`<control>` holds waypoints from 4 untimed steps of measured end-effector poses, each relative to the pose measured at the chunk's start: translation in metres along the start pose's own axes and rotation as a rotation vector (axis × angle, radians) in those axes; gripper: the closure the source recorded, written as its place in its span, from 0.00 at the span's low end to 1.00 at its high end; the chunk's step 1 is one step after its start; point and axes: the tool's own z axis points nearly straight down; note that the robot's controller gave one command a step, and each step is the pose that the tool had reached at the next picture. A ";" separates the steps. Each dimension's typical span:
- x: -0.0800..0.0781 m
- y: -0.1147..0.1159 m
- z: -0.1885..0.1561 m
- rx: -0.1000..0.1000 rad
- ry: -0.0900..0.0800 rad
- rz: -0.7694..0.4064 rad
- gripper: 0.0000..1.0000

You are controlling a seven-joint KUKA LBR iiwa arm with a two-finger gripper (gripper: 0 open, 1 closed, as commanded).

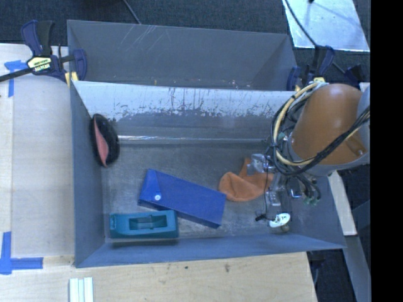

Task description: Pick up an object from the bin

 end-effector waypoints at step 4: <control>-0.043 0.032 0.076 0.000 -0.003 0.111 1.00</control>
Offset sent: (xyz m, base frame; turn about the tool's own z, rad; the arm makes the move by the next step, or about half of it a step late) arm 0.0421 0.0468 -0.0747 0.1905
